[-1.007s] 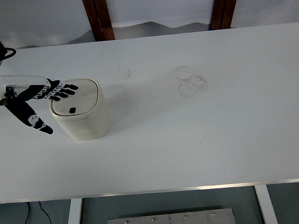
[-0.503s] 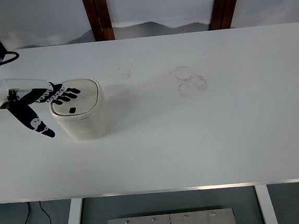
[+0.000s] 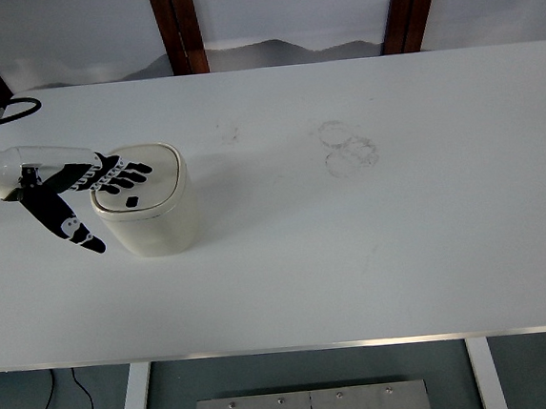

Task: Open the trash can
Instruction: 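Lower the left hand fingers onto the top of the trash can lid, then slide the left hand fingertips along the lid toward its far edge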

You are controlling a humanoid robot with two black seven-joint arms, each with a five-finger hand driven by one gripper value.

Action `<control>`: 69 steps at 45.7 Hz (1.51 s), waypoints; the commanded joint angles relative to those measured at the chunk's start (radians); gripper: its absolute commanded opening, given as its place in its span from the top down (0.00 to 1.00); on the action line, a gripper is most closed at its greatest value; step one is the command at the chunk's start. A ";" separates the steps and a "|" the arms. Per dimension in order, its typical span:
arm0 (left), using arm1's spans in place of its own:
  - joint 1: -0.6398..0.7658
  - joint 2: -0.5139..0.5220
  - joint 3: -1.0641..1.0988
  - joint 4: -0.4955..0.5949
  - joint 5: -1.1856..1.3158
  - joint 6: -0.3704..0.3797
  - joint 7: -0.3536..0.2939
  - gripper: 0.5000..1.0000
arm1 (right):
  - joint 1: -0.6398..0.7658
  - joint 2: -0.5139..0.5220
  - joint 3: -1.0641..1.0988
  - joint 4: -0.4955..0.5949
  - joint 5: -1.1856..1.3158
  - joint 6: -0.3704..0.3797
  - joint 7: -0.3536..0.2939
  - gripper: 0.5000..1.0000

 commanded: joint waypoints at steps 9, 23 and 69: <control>-0.012 -0.008 0.000 0.000 0.002 0.000 0.080 0.00 | 0.000 0.000 0.000 0.000 0.000 0.000 0.000 0.01; -0.021 -0.021 0.000 0.000 0.002 0.000 0.081 0.00 | 0.000 0.000 0.000 0.000 0.000 0.000 0.000 0.01; -0.020 -0.039 0.017 0.000 0.000 0.000 0.083 0.00 | 0.000 0.000 0.000 0.000 0.000 0.000 0.001 0.01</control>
